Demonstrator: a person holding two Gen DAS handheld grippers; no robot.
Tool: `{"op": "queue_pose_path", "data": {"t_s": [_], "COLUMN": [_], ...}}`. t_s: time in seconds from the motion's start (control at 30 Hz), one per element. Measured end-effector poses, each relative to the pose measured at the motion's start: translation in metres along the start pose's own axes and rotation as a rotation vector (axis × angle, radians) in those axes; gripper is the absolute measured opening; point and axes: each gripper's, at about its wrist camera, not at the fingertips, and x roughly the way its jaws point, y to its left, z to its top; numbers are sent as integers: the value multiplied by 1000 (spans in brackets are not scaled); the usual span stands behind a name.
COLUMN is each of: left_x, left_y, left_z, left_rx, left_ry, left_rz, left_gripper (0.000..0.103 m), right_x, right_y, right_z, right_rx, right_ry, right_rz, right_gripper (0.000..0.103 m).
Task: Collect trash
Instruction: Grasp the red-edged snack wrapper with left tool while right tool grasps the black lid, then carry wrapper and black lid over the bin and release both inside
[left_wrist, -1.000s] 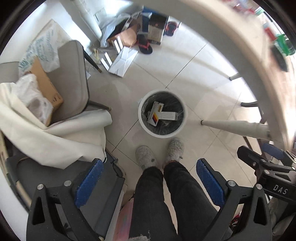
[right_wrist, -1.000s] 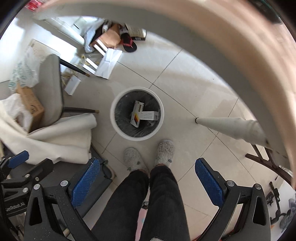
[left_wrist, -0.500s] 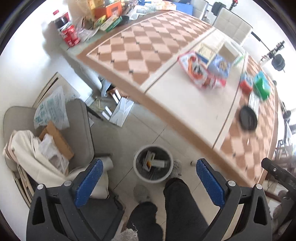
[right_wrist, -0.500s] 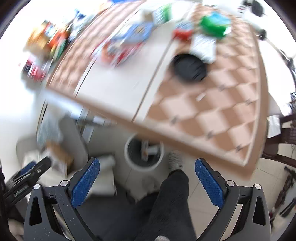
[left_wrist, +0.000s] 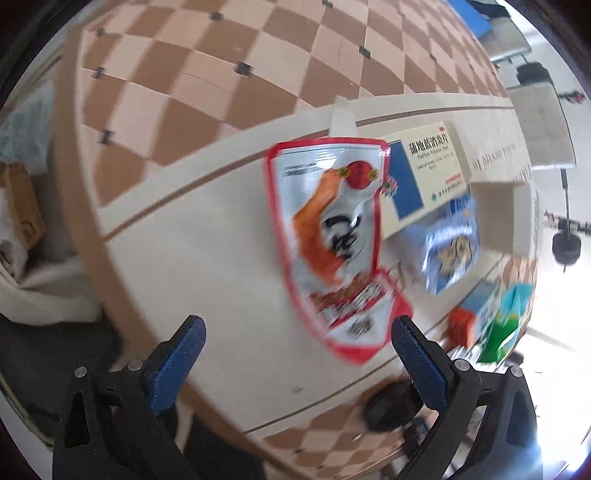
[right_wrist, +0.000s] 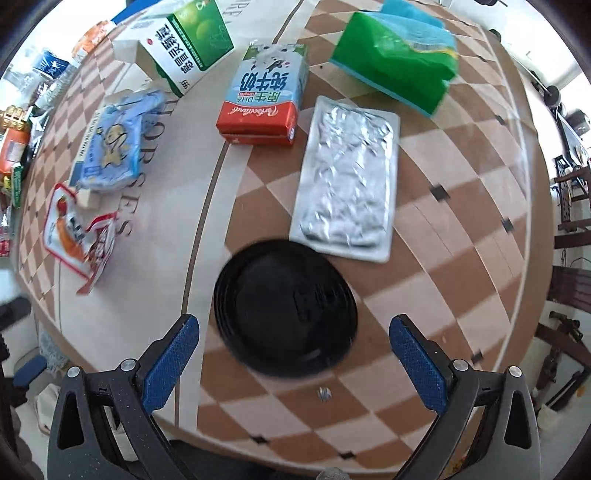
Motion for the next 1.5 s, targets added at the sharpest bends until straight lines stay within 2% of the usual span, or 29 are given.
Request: {"op": "queue_pose_path", "data": {"t_s": [0.1,0.17,0.2,0.3,0.4,0.43,0.5,0.57,0.6,0.67,0.8,0.83,0.87,0.93,0.97,1.03,1.17,1.5], "left_x": [24,34,34,30,25,24,26,28,28,30,31,31,30,28,27,25,12,-29], "left_y": [-13,-17,-19,-30,-39,-42,-42,-36,-33,-30,-28,-29,-29,-28,-27,-25,-13,1], "left_z": [20,27,28,25,14,9,-2,-12,-17,-23,-25,-25,-25,-28,-30,-36,-59,-100], "left_rx": [-44,-52,-47,51,180,235,310,353,377,410,428,435,441,452,454,458,480,554], "left_ry": [34,37,26,-20,-45,-55,-62,-56,-56,-53,-52,-53,-57,-65,-67,-67,-71,-139], "left_rz": [-2,32,48,118,128,173,208,222,222,244,243,242,241,243,241,236,224,169], "left_gripper": [101,82,79,59,45,45,45,45,45,47,46,44,44,42,42,41,40,39], "right_x": [12,19,22,28,28,26,20,13,12,11,9,7,3,1,0,-2,-8,-55], "right_y": [3,2,2,1,1,1,2,2,1,-2,-22,-29,-44,-56,-59,-66,-70,-64], "right_z": [13,16,16,16,16,16,15,14,15,14,8,6,-4,-6,-8,-10,-16,-48], "right_rx": [-15,-22,-23,-19,-25,-28,-43,-51,-51,-53,6,23,35,58,86,78,88,85], "right_ry": [26,45,55,64,45,38,12,-6,-4,8,25,18,14,2,-39,-36,-63,-156], "right_rz": [-11,-20,-20,-30,-59,-64,-66,-57,-46,-27,71,102,112,133,114,127,140,202], "right_gripper": [103,103,103,103,96,92,79,52,47,45,45,40,30,26,20,10,8,8]}}
